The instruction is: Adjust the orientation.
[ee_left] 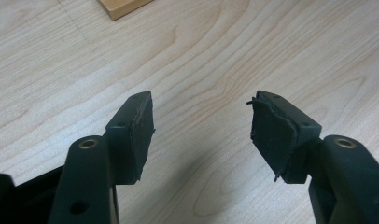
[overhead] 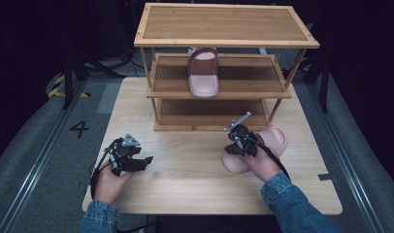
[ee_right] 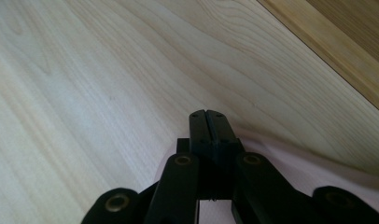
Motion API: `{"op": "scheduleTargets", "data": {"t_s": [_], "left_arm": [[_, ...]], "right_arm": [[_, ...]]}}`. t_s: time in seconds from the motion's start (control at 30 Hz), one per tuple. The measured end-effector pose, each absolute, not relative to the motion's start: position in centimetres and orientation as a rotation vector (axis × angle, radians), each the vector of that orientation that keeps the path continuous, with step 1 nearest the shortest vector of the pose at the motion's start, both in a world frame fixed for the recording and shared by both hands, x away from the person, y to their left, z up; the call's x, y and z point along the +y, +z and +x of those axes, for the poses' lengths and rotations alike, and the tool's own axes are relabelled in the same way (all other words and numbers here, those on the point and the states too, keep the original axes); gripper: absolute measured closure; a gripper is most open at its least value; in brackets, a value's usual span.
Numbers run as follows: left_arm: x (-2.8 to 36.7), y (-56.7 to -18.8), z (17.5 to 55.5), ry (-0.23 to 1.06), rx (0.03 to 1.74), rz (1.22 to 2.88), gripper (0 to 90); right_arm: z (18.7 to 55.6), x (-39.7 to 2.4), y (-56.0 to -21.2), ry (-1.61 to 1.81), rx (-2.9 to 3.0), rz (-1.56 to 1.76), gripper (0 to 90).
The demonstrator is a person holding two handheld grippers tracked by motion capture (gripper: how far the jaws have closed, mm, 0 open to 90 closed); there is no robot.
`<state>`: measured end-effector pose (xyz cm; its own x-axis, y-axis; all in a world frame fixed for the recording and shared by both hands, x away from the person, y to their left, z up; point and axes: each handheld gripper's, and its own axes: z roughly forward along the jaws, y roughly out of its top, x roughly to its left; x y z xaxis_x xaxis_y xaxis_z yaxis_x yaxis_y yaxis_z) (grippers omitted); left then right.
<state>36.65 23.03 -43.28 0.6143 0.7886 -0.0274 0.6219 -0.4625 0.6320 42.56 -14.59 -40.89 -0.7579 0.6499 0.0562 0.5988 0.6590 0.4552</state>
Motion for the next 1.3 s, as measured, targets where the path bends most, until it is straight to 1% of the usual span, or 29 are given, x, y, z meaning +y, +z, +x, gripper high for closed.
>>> {"op": "scheduleTargets", "data": {"t_s": [0.27,0.47,0.67,0.73,0.83,0.87,1.07,1.3], "left_arm": [[23.1,-43.4,36.7,0.327,1.114,2.237,39.3],[23.0,-43.5,36.7,0.32,1.112,2.245,39.5],[22.6,-43.5,37.1,0.323,1.087,2.265,39.5],[22.5,-43.5,37.1,0.306,1.097,2.262,39.5],[22.0,-43.4,37.6,0.32,1.069,2.279,39.7],[21.7,-43.4,37.6,0.297,1.077,2.279,39.7],[20.9,-43.5,38.2,0.289,1.05,2.302,39.9],[20.5,-43.5,38.4,0.281,1.048,2.297,40.2]], "right_arm": [[44.0,-12.9,-42.0,0.645,2.768,1.045,90.0],[43.7,-12.8,-42.8,0.588,2.792,1.05,90.0],[41.8,-14.3,-42.8,0.593,2.818,1.047,89.8],[41.2,-14.8,-42.7,0.585,2.82,1.05,89.4],[40.0,-15.8,-42.7,0.589,2.828,1.064,89.0],[39.6,-16.2,-42.8,0.597,2.832,1.065,89.0],[37.7,-18.5,-42.8,0.586,2.822,1.081,89.0],[36.4,-20.6,-42.8,0.599,2.815,1.129,88.7]]}}
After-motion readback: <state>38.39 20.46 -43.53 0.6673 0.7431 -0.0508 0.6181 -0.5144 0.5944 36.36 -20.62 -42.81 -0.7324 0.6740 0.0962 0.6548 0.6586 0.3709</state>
